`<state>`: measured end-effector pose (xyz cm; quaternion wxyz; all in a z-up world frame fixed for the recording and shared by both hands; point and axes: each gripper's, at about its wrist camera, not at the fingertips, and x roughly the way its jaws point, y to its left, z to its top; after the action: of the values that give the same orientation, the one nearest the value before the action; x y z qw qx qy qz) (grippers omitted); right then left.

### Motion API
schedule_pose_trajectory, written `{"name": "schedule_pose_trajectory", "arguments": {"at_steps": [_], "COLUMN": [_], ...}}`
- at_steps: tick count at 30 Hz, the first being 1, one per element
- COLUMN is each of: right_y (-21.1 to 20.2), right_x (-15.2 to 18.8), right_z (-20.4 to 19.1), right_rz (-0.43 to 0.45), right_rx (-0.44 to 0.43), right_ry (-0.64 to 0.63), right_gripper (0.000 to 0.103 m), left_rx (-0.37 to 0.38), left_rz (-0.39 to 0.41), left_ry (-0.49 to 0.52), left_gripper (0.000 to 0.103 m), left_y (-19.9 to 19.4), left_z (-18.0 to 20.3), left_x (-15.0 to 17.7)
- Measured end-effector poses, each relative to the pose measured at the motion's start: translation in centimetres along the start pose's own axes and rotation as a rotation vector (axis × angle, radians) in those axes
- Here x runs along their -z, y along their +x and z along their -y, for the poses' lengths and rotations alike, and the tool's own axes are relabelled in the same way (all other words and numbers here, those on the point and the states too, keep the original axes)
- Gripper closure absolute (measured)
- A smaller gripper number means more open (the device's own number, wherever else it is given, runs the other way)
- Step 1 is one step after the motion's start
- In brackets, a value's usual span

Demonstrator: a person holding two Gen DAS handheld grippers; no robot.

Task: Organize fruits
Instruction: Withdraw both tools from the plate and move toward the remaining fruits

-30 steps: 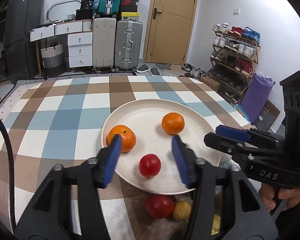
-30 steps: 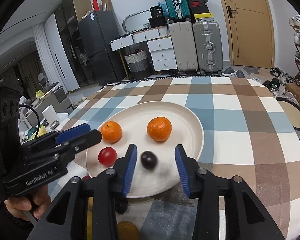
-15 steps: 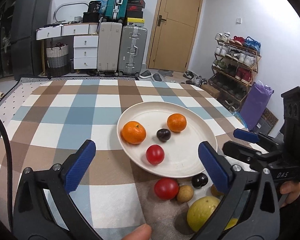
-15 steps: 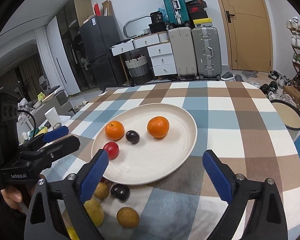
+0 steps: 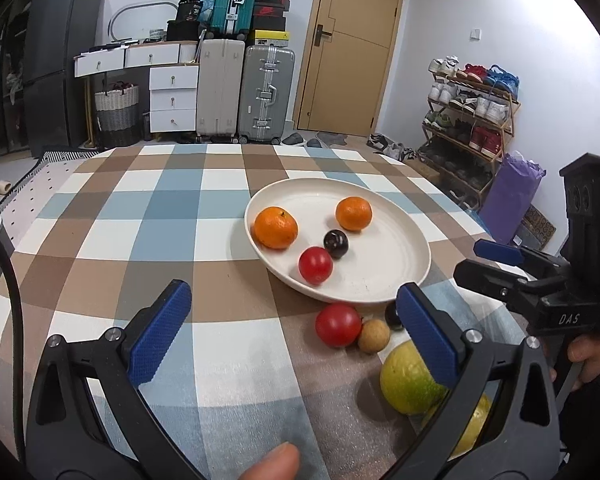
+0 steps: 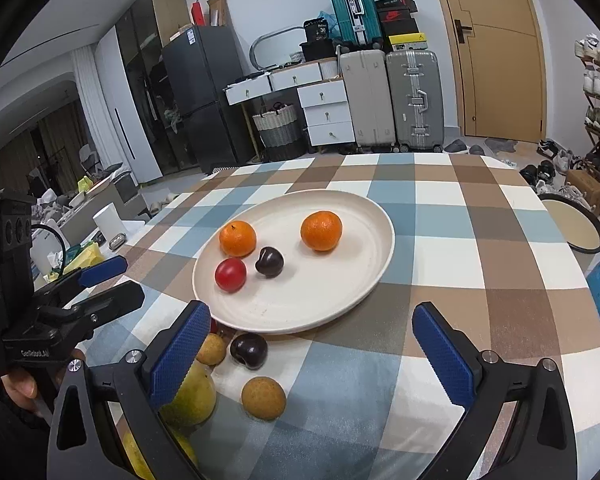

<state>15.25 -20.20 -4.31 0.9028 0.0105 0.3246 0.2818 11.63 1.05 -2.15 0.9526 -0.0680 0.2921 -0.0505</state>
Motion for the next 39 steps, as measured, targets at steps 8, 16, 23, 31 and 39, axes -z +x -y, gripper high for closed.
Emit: {"name": "schedule_pose_trajectory", "arguments": {"at_steps": [8, 16, 23, 31, 39], "right_y": [-1.7, -3.2, -4.2, -4.6, -4.5], "right_x": [1.4, 2.9, 4.0, 5.2, 5.9], "right_z": [-0.4, -1.4, -1.8, -3.0, -5.0], "right_rz": [-0.01, -0.022, -0.037, -0.08, -0.127], "right_rx": [0.019, 0.019, 0.003, -0.021, -0.089], "right_ry": [-0.008, -0.031, -0.009, -0.032, -0.084], "right_gripper": [0.0, 0.0, 0.0, 0.0, 0.0], "left_rx": [0.043, 0.011, 0.007, -0.002, -0.006], "left_rz": [-0.029, -0.021, -0.024, -0.034, -0.032], "left_ry": [0.004, 0.042, 0.034, 0.012, 0.051], "left_gripper": [0.001, 0.001, 0.001, 0.003, 0.009], "left_y": [-1.2, -3.6, -5.0, -6.3, -7.1], "left_z": [0.5, 1.6, 1.7, 1.6, 2.5], "left_x": [1.3, 2.6, 3.5, 4.4, 5.0]}}
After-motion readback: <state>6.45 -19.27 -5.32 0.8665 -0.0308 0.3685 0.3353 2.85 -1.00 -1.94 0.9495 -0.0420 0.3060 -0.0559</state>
